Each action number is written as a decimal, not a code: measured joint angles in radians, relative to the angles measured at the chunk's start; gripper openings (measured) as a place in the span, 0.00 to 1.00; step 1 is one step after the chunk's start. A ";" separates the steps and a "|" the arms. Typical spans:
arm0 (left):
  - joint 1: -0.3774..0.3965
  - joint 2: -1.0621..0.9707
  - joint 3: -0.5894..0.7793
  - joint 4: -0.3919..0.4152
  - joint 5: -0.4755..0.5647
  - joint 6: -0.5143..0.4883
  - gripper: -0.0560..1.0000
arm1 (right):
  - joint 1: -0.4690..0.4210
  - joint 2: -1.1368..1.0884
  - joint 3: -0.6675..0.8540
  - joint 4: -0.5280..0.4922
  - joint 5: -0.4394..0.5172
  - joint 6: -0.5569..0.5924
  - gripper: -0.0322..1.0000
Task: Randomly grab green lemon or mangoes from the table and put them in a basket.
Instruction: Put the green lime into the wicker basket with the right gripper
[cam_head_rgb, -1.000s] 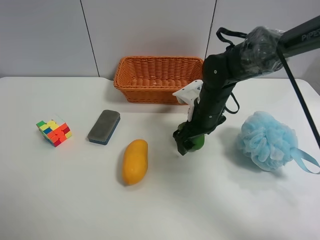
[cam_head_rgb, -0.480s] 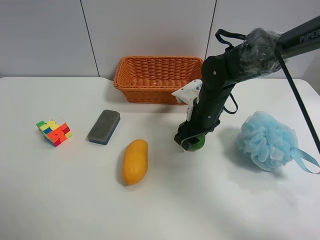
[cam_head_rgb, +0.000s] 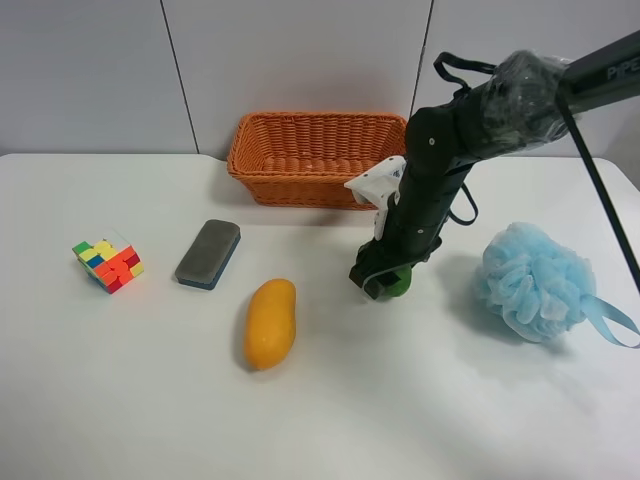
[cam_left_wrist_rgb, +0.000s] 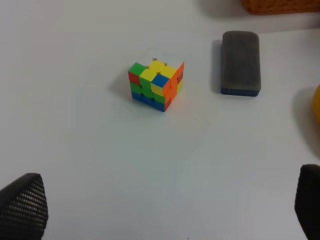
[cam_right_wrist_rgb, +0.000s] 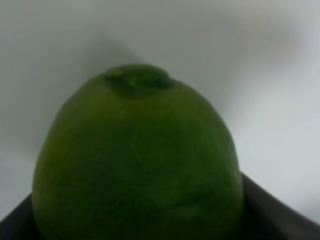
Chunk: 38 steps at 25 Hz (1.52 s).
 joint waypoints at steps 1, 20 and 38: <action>0.000 0.000 0.000 0.000 0.000 0.000 0.99 | 0.000 -0.016 0.000 0.000 0.015 0.000 0.63; 0.000 0.000 0.000 0.000 0.000 0.000 0.99 | 0.000 -0.336 -0.084 0.015 0.330 0.071 0.63; 0.000 0.000 0.000 0.000 0.000 0.000 0.99 | -0.123 0.115 -0.834 -0.046 0.549 0.150 0.63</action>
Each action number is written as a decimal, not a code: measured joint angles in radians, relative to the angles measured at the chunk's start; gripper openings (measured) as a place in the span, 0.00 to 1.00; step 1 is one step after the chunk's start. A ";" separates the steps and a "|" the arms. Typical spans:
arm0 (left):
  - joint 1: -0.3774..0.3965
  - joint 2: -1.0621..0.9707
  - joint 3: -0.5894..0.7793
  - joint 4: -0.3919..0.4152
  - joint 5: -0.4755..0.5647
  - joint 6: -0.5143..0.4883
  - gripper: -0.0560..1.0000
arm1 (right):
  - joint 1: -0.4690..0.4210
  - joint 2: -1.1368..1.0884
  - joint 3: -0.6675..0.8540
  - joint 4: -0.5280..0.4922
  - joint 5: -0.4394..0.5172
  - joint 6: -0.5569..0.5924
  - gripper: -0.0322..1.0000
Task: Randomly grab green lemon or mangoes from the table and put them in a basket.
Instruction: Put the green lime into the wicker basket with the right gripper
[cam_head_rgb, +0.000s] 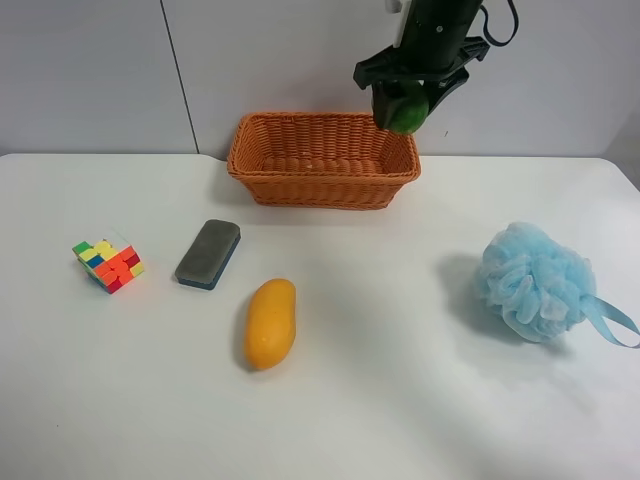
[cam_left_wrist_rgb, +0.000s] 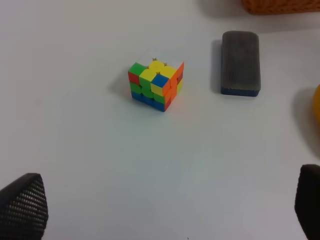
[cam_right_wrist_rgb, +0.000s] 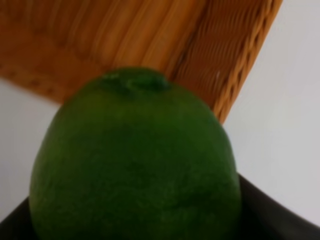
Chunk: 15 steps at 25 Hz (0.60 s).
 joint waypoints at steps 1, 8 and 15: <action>0.000 0.000 0.000 0.000 0.000 0.000 0.99 | -0.001 0.028 -0.027 0.000 -0.027 0.000 0.63; 0.000 0.000 0.000 0.000 0.000 0.000 0.99 | -0.001 0.176 -0.052 -0.007 -0.293 -0.001 0.63; 0.000 0.000 0.000 0.000 0.000 0.000 0.99 | -0.001 0.275 -0.052 -0.007 -0.398 -0.002 0.63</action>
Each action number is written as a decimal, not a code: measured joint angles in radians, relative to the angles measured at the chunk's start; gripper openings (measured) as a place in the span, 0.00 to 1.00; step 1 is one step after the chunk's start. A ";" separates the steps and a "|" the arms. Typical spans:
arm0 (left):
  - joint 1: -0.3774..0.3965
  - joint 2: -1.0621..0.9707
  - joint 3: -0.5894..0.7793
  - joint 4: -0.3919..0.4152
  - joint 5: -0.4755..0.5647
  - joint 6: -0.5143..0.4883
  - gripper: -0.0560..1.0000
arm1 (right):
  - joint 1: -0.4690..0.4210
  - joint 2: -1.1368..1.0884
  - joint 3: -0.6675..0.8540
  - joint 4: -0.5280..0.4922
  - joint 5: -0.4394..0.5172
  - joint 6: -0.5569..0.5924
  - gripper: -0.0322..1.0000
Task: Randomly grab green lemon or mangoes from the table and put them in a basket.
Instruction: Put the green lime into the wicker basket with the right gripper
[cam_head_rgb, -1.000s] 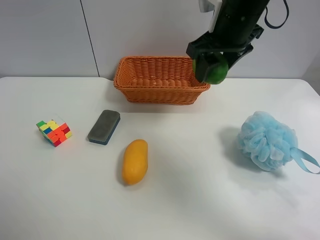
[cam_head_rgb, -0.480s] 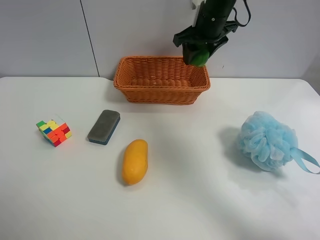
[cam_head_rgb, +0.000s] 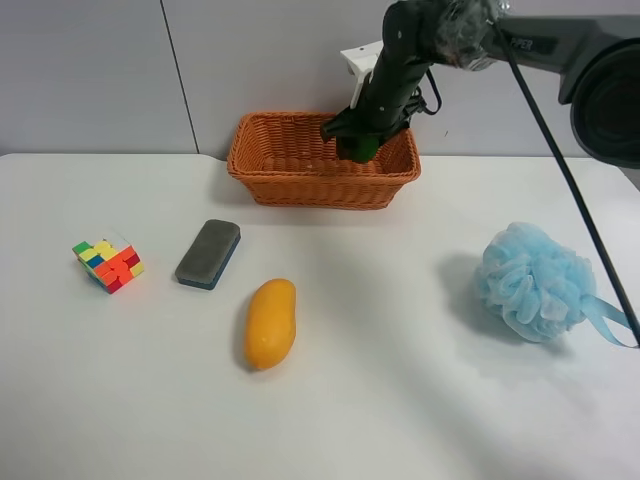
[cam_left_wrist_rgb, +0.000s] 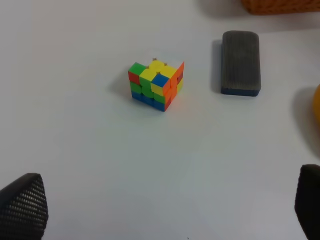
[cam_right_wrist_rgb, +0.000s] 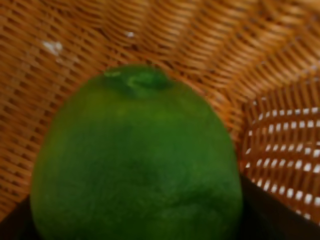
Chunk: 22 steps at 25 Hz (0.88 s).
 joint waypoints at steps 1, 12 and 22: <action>0.000 0.000 0.000 0.000 0.000 0.000 0.99 | 0.000 0.008 0.000 0.000 -0.004 0.000 0.63; 0.000 0.000 0.000 0.000 0.000 0.000 0.99 | 0.000 0.014 0.000 0.007 -0.010 0.000 0.75; 0.000 0.000 0.000 0.000 0.000 0.000 0.99 | 0.000 0.016 0.000 0.007 0.002 0.000 0.99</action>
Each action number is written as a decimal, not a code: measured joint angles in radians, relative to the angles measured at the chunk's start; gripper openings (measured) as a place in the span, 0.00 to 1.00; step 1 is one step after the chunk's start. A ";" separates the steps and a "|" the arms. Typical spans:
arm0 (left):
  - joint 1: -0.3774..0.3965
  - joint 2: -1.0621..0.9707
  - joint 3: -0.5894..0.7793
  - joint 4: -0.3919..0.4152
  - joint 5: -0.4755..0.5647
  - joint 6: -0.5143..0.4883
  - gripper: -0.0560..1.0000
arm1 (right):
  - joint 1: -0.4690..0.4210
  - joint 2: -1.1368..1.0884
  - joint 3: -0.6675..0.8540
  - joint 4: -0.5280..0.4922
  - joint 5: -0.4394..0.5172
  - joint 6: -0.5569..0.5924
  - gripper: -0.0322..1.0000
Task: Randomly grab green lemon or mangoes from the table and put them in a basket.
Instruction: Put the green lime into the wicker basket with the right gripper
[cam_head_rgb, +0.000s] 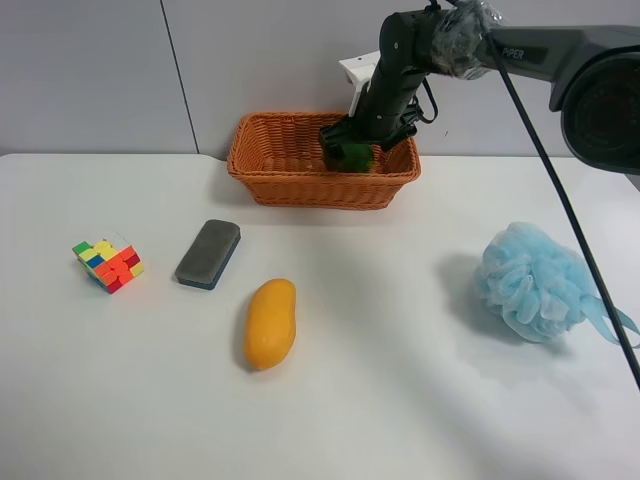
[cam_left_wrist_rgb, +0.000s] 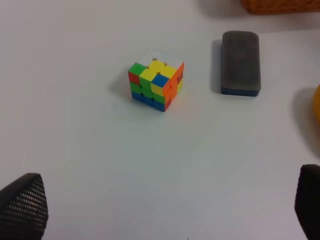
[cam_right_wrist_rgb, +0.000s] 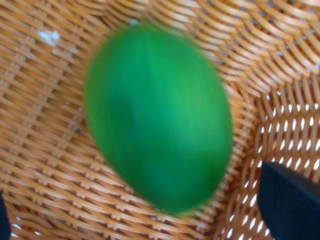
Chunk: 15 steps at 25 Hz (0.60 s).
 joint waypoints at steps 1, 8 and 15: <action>0.000 0.000 0.000 0.000 0.000 0.000 0.99 | 0.000 -0.004 0.000 0.009 0.009 0.000 0.99; 0.000 0.000 0.000 0.000 0.000 0.000 0.99 | 0.000 -0.107 0.000 0.018 0.178 0.000 0.99; 0.000 0.000 0.000 0.000 0.000 0.000 0.99 | -0.003 -0.314 0.000 0.018 0.394 -0.013 0.99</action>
